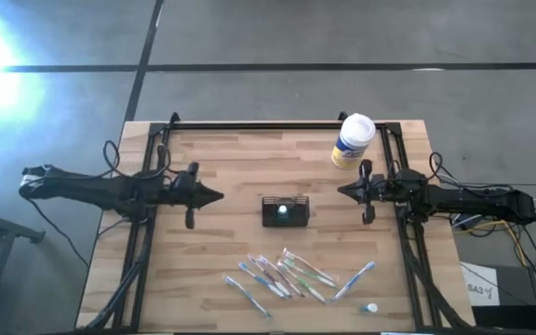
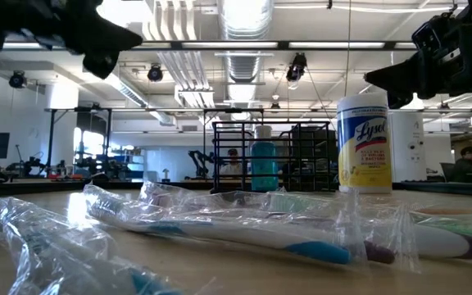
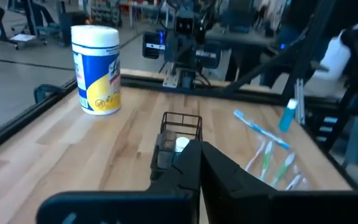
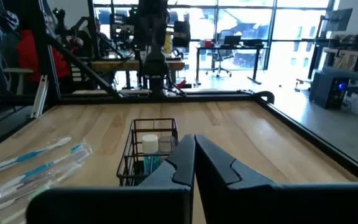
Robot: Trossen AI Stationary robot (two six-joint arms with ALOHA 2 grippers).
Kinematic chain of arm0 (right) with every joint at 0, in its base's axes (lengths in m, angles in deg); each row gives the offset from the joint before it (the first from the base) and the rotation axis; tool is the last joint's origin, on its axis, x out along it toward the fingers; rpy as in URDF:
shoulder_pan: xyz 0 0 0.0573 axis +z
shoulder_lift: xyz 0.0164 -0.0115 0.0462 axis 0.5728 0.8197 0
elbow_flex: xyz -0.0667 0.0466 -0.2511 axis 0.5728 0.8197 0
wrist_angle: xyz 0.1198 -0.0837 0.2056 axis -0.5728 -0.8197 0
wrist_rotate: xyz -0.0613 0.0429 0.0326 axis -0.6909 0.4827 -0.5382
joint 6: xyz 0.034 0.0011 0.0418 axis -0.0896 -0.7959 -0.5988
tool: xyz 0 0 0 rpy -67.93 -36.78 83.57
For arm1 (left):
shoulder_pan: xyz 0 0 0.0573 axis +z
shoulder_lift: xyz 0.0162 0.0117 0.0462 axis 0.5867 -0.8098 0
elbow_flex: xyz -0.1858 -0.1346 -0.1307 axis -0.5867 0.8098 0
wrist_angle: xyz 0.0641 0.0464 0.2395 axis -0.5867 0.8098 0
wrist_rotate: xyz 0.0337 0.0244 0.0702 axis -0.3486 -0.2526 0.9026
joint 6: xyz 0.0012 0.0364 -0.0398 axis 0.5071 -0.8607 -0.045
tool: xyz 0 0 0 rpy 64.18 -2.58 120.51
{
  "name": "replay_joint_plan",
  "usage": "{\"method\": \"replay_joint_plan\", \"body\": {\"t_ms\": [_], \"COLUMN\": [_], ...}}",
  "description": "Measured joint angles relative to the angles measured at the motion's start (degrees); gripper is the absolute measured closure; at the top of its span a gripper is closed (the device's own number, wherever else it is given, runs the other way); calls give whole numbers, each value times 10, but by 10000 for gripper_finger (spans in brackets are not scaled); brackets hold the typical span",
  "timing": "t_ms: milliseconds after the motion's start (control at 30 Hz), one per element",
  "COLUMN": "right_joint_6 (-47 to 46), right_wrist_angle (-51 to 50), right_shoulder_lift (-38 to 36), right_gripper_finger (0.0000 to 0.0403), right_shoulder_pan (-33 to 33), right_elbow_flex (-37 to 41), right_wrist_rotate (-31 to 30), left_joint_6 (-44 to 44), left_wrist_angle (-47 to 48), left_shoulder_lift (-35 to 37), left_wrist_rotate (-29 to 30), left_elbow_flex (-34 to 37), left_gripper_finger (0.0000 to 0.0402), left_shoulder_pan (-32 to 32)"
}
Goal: Pick & Place toothbrushing station
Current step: Put the blue mouthwash into the black mesh organizer
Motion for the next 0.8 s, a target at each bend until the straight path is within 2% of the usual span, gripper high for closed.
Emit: {"method": "replay_joint_plan", "body": {"t_ms": [167,533,600,800], "right_joint_6": [-2,-16,-18,-19], "right_wrist_angle": [-1,23,24,27], "right_shoulder_lift": [0,0,0,0], "right_gripper_finger": [394,394,394,394], "right_shoulder_pan": [0,0,0,0], "right_elbow_flex": [0,0,0,0], "right_wrist_rotate": [0,0,1,5], "left_joint_6": [-30,-86,-86,-87], "left_wrist_angle": [-86,-194,-201,-181], "left_shoulder_lift": [19,32,43,68], "left_wrist_rotate": [0,0,0,-2], "left_elbow_flex": [69,173,194,195], "left_gripper_finger": [398,399,397,399], "left_shoulder_pan": [0,0,0,0]}}
